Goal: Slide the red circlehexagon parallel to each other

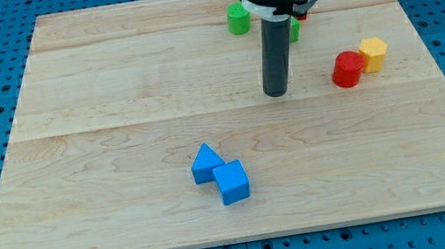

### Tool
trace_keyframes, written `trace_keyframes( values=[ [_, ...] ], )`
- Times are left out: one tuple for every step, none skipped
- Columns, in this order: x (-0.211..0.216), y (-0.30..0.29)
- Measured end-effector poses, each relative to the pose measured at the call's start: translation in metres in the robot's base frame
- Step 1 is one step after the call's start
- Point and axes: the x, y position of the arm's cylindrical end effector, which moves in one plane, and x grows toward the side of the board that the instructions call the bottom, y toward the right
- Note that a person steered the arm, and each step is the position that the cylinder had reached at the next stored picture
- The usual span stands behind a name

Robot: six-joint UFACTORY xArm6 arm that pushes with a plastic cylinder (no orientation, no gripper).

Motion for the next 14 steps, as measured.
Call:
trace_keyframes(
  values=[
    [-0.002, 0.004],
    [-0.028, 0.073],
    [-0.058, 0.103],
    [-0.053, 0.133],
    [-0.04, 0.159],
    [-0.04, 0.162],
    [-0.064, 0.202],
    [-0.042, 0.261],
    [0.001, 0.223],
    [0.009, 0.173],
    [-0.022, 0.146],
    [-0.029, 0.138],
    [-0.025, 0.094],
    [-0.011, 0.036]
  ],
)
